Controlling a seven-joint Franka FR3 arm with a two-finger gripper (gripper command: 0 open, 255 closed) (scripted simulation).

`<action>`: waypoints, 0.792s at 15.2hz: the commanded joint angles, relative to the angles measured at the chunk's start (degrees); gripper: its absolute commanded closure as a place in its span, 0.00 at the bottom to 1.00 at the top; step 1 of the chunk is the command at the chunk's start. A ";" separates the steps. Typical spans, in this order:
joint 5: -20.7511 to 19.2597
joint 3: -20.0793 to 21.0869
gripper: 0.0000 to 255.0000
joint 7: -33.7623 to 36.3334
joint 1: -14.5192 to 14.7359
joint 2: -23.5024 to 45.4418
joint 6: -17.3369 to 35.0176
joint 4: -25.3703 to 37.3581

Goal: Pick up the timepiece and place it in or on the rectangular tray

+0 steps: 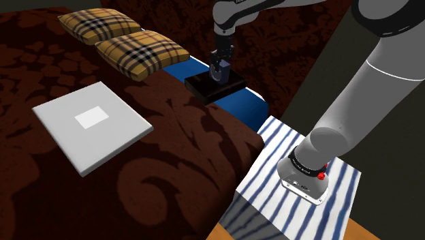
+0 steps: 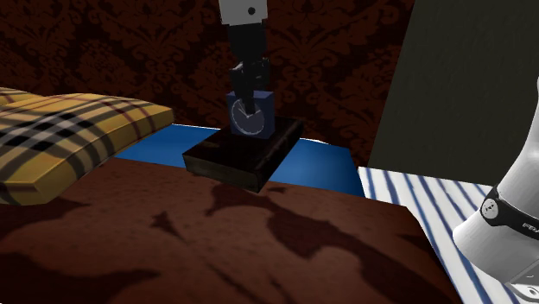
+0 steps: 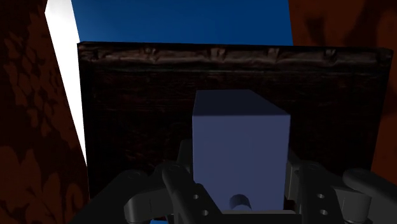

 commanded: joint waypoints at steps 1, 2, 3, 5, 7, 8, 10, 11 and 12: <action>0.00 0.00 1.00 0.01 0.01 0.10 0.02 -0.09; 0.00 0.00 1.00 0.01 0.01 0.10 0.02 -0.09; 0.00 0.00 1.00 0.01 0.01 0.10 0.02 -0.09; 0.00 -0.02 0.00 -0.03 -0.02 0.07 0.01 -0.11; 0.00 -0.01 0.00 -0.02 -0.01 0.07 0.00 -0.09; 0.00 -0.01 0.00 -0.02 -0.01 0.07 0.00 -0.09; 0.05 0.03 0.00 -0.02 0.03 -0.42 -1.84 1.26; 0.09 0.05 0.00 -0.05 0.05 -0.87 -3.72 2.68; 0.12 0.07 0.00 -0.07 0.08 -1.25 -5.60 4.19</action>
